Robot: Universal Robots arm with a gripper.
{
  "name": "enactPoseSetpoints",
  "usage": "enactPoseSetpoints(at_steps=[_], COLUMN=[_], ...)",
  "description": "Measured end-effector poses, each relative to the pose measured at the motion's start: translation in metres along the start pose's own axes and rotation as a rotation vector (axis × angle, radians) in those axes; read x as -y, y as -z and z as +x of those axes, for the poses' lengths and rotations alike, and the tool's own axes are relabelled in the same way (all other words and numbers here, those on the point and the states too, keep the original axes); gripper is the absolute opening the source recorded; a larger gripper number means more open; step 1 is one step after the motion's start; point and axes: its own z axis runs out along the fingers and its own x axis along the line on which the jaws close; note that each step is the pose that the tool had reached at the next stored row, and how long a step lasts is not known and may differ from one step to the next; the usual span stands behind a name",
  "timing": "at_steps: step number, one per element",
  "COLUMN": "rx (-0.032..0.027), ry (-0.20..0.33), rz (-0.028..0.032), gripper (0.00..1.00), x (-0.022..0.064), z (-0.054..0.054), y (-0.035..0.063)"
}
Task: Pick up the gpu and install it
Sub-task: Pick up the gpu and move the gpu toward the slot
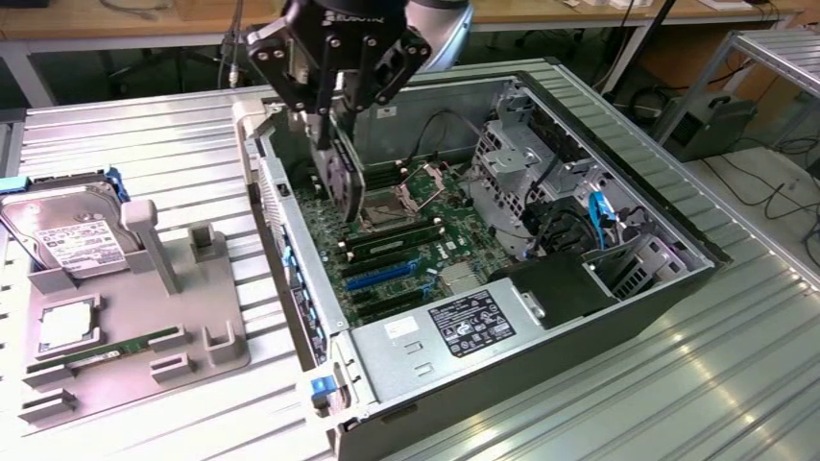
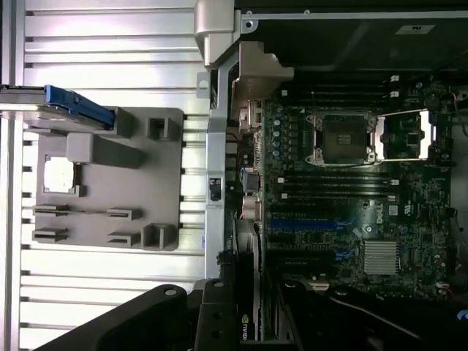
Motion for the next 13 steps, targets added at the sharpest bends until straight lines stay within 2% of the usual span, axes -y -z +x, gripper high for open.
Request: enactPoseSetpoints(at_steps=[2,7,9,13], rx=[-0.0005,-0.0005,-0.0005,-0.0007], ry=[0.0,0.0,0.0,0.0], rz=[0.0,0.001,0.0041,0.0105], gripper=[0.26,0.26,0.26,0.26], x=[0.0004,0.0014,0.002,0.0029], z=[-0.018,-0.046,-0.063,-0.084], y=[-0.0019,-0.009,-0.014,-0.0212])
